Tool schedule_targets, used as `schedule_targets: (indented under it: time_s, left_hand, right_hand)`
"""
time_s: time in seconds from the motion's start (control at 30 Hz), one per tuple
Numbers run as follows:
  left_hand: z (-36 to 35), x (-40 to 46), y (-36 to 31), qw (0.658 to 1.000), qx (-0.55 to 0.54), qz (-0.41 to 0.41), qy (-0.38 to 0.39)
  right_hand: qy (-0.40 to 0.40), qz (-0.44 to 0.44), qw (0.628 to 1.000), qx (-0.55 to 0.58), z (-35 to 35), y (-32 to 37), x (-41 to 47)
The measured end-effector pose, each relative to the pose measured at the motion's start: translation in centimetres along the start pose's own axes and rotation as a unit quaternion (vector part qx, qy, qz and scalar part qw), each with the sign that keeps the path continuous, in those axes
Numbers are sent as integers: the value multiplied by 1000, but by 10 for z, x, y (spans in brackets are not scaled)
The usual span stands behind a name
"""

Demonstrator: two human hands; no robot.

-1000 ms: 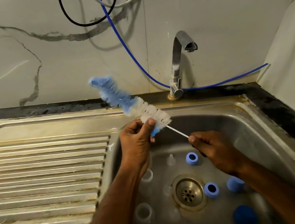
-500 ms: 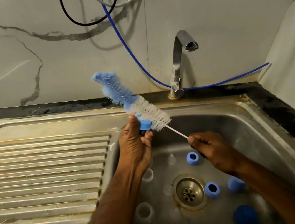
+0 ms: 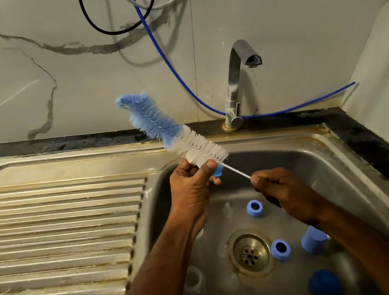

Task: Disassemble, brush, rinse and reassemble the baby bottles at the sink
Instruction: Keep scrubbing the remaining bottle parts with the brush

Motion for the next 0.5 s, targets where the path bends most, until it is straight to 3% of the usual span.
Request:
schedule_targets:
  time_s: [0.2, 0.37, 0.43, 0.5]
  left_hand:
    - [11, 6, -5, 997, -72, 12, -17]
    - [-16, -13, 28, 982, 149, 52, 107]
    - [-24, -23, 49, 946, 275, 49, 165]
    - [-31, -35, 76, 889, 388, 51, 238]
  right_hand:
    - [-40, -90, 995, -18, 21, -22, 3]
    - [-61, -133, 989, -36, 60, -45, 1]
    - [-82, -146, 986, -10, 70, -48, -2]
    - [-96, -157, 983, 1, 76, -51, -4]
Point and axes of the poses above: each hand's wrist, its own x-axis towards the middle knuckle, its own z-axis out of the back of the hand, y = z × x, the point moved 3 cm from there along x, towards the middle knuckle, and after that the axes turned 1 degree about y, right-handed, at the moved point
